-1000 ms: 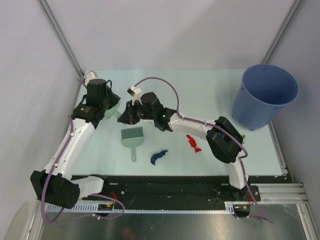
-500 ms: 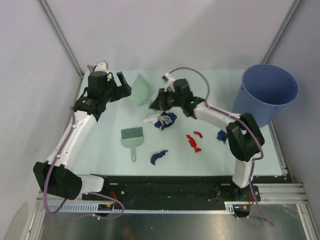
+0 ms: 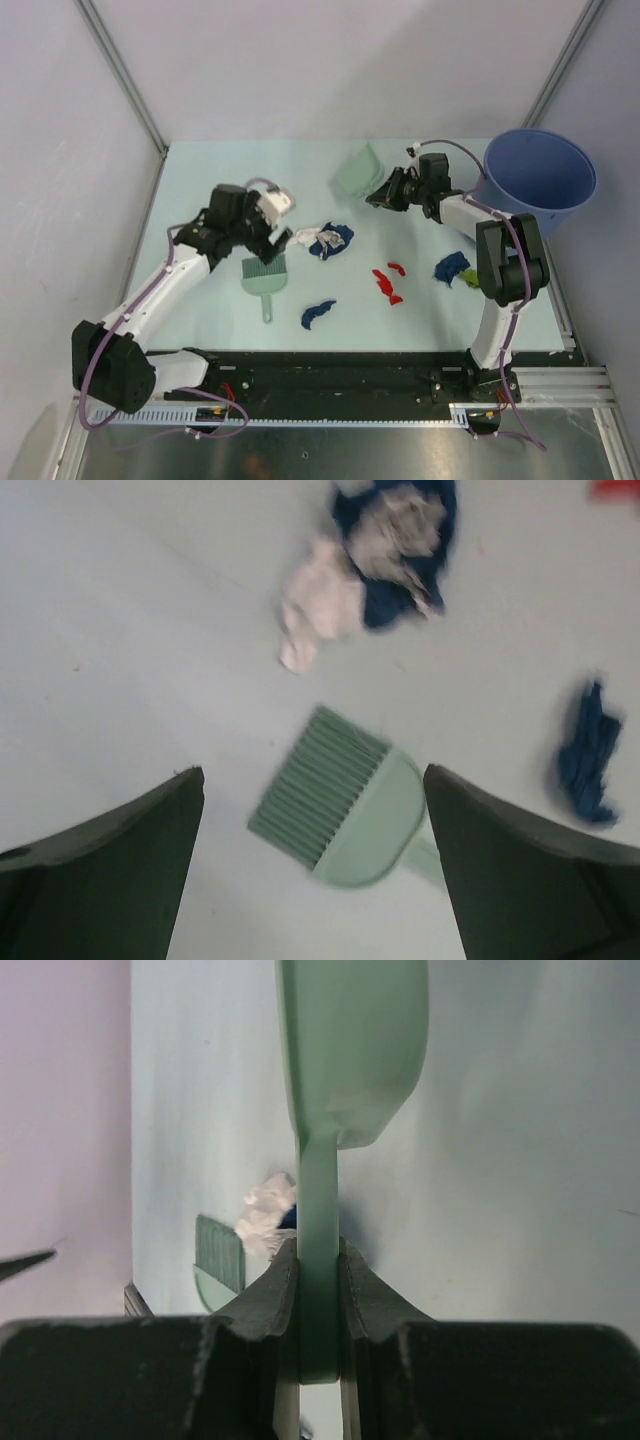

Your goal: Sweep away the paper scraps from the table

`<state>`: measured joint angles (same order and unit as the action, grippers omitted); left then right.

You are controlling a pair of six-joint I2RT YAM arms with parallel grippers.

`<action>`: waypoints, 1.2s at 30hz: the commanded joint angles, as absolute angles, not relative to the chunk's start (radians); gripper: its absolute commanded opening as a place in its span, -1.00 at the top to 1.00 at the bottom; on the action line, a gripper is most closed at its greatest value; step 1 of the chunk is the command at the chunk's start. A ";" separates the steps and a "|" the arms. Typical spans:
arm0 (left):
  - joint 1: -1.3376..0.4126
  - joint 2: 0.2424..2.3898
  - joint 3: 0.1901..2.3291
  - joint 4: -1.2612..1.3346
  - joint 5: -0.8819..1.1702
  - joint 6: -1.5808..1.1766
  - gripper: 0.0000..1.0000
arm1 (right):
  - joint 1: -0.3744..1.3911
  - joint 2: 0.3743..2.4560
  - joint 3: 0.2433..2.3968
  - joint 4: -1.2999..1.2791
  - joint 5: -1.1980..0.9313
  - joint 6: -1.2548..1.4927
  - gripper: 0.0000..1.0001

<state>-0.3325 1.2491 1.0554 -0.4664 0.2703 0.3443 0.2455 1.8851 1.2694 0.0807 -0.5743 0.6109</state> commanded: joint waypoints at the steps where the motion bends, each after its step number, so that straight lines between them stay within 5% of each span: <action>1: -0.403 1.152 0.913 -0.546 0.325 0.874 -0.89 | 0.224 1.946 1.259 0.118 -0.629 0.653 0.97; 9: -0.453 1.178 0.763 -0.675 0.354 1.268 -0.85 | 0.201 1.986 1.210 0.121 -0.575 0.649 0.56; 13: -0.460 1.164 0.695 -0.681 0.338 1.431 -0.83 | 0.192 1.982 1.206 0.101 -0.540 0.632 0.19; 16: -0.462 1.187 0.704 -0.681 0.308 1.482 -0.72 | 0.192 1.968 1.207 0.077 -0.505 0.618 -0.20; 19: -0.468 1.221 0.733 -0.680 0.313 1.499 -0.46 | 0.206 1.936 1.206 0.052 -0.453 0.591 -0.99; 27: -0.502 1.319 0.861 -0.681 0.488 1.284 -0.22 | 0.278 1.789 1.206 -0.027 -0.285 0.483 -1.00; 33: -0.521 1.348 0.844 -0.680 0.390 1.527 -0.20 | 0.365 1.635 1.207 -0.044 -0.201 0.349 -0.99; 36: -0.555 1.368 0.845 -0.678 0.292 1.689 0.09 | 0.391 1.582 1.206 -0.070 -0.192 0.310 -0.99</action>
